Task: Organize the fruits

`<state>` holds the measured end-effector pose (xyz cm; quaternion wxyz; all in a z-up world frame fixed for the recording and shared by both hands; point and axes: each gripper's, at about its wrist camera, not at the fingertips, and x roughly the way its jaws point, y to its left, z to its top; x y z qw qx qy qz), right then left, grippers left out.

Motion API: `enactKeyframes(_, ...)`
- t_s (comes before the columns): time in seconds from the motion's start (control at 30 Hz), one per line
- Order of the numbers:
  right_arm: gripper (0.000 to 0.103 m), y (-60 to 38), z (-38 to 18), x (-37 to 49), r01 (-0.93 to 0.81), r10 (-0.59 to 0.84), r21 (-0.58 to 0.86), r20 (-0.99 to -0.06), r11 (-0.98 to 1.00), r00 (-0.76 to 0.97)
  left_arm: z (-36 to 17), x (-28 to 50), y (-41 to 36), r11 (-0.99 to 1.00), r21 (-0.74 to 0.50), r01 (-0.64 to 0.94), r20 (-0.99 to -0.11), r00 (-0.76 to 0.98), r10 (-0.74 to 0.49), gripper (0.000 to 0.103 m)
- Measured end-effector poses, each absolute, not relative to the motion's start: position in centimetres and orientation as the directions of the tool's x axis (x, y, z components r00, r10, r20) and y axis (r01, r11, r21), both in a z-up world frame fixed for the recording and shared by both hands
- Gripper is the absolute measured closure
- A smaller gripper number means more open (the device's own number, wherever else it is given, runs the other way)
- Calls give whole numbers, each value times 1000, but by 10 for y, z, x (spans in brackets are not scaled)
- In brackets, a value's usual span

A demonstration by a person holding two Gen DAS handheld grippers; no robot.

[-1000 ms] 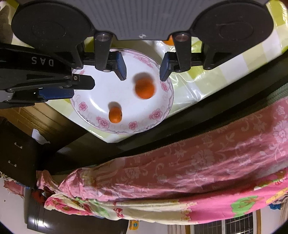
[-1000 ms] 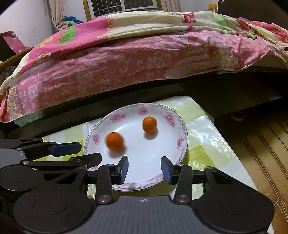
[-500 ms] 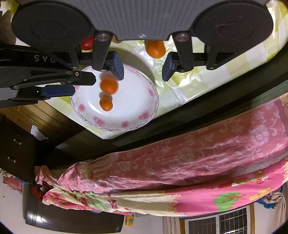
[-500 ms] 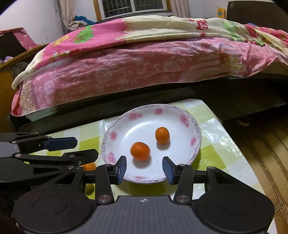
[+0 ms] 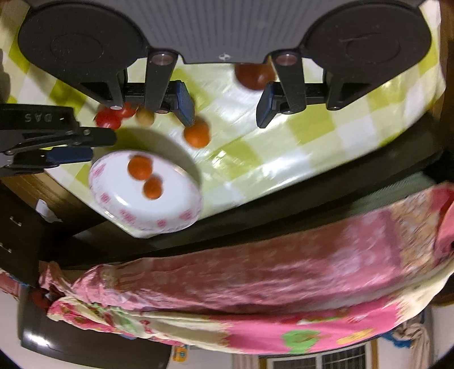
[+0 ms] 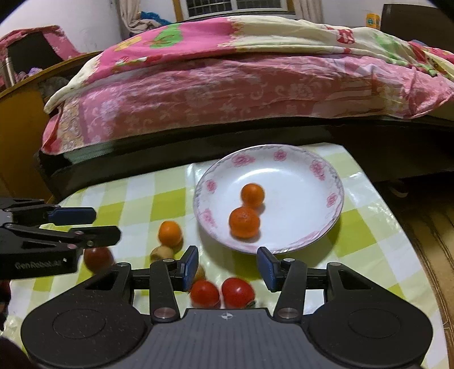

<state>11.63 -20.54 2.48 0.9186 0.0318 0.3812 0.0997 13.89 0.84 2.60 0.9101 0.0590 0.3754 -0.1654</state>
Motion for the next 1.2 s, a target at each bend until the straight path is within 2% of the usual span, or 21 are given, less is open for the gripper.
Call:
enactKeyframes(0.2, 59, -193, 18, 105, -207, 238, 133, -712, 969, 660, 17, 127, 30, 955, -24, 296, -720, 658, -222, 48)
enactKeyframes(0.67, 55, -188, 12, 95, -237, 274, 156, -723, 959, 634, -10, 145, 26, 950, 18, 311, -743, 640, -195, 45)
enactKeyframes(0.8, 55, -190, 8, 95, -237, 275, 159, -733, 959, 623, -17, 149, 28, 951, 6, 309, -751, 629, -200, 38)
enactKeyframes(1.1, 55, -187, 3, 93, -265, 272, 132, -742, 955, 613, -29, 157, 21, 941, 8, 338, -773, 599, -208, 39)
enactKeyframes(1.2, 55, -187, 0, 97, -261, 275, 139, -748, 955, 605, -29, 158, 18, 938, 4, 348, -777, 591, -216, 47)
